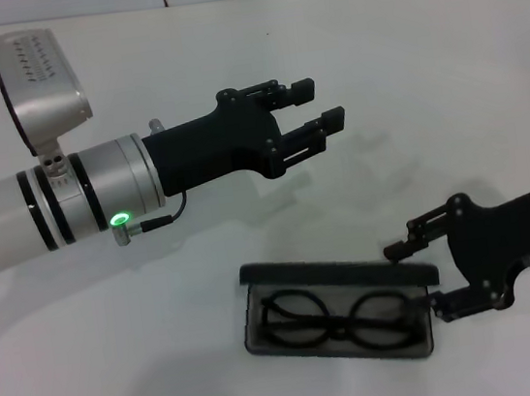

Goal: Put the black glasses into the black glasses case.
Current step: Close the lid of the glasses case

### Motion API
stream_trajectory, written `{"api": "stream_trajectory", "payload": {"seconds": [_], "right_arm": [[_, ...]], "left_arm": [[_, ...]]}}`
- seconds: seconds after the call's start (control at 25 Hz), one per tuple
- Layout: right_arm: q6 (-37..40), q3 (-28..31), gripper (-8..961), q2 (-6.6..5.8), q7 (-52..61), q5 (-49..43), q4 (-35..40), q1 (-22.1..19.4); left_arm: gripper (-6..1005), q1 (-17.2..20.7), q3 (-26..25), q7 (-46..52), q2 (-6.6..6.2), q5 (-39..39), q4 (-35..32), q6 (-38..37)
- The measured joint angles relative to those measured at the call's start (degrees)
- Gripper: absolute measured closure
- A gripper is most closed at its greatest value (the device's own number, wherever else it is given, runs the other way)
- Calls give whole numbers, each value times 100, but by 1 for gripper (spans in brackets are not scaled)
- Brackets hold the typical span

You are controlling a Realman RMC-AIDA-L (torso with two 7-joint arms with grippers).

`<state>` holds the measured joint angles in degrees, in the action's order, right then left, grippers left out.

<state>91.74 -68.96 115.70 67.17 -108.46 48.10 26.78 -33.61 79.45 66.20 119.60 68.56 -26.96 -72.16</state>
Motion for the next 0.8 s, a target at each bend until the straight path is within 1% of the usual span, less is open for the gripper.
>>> {"api": "stream_trajectory", "payload": {"seconds": [0.28, 0.64, 0.8], "right_arm": [[-710, -425, 412, 12, 48, -80, 3, 29], [-828, -514, 415, 9, 67, -76, 6, 79], [-1033, -521, 541, 17, 29, -49, 6, 77]], "left_arm": [[452, -13, 0, -2, 2, 1, -3, 1], [452, -15, 0, -121, -5, 7, -1, 20], [452, -50, 0, -131, -7, 2, -1, 26]]}}
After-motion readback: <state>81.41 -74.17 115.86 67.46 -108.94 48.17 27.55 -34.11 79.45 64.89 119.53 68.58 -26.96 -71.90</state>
